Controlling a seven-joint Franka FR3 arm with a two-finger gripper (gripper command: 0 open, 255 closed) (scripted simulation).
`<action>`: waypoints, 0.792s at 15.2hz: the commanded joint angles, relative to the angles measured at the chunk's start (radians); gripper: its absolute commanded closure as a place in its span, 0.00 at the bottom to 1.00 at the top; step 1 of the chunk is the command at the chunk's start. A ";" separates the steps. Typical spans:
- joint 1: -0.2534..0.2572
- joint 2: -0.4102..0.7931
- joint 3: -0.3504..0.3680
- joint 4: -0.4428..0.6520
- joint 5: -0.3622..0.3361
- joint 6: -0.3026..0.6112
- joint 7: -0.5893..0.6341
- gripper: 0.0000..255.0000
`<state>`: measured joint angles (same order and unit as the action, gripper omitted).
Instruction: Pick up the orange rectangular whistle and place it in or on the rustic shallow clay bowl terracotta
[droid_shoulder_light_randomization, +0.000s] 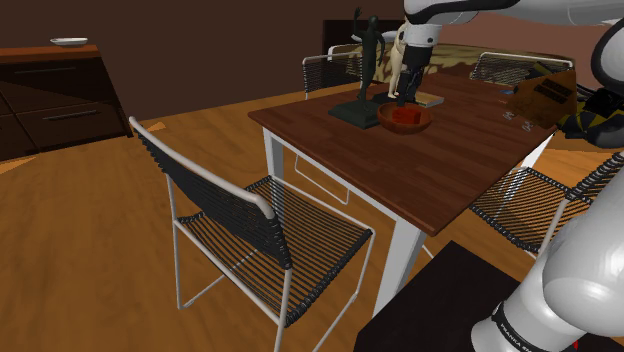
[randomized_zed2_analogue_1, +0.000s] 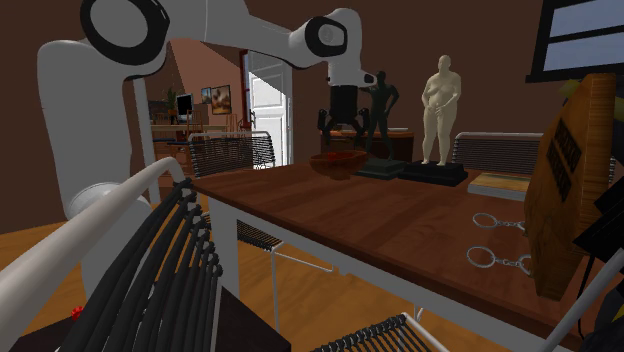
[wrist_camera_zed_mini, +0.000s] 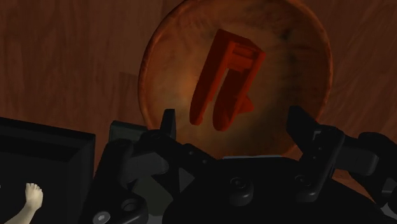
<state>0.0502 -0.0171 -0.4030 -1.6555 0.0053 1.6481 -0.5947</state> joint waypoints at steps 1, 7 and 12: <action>0.000 0.000 0.000 0.000 0.000 0.000 0.000 0.00; -0.006 0.038 -0.006 0.172 0.015 -0.138 -0.010 0.00; -0.006 0.038 -0.006 0.172 0.015 -0.138 -0.010 0.00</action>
<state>0.0442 0.0203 -0.4091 -1.4834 0.0202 1.5105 -0.6051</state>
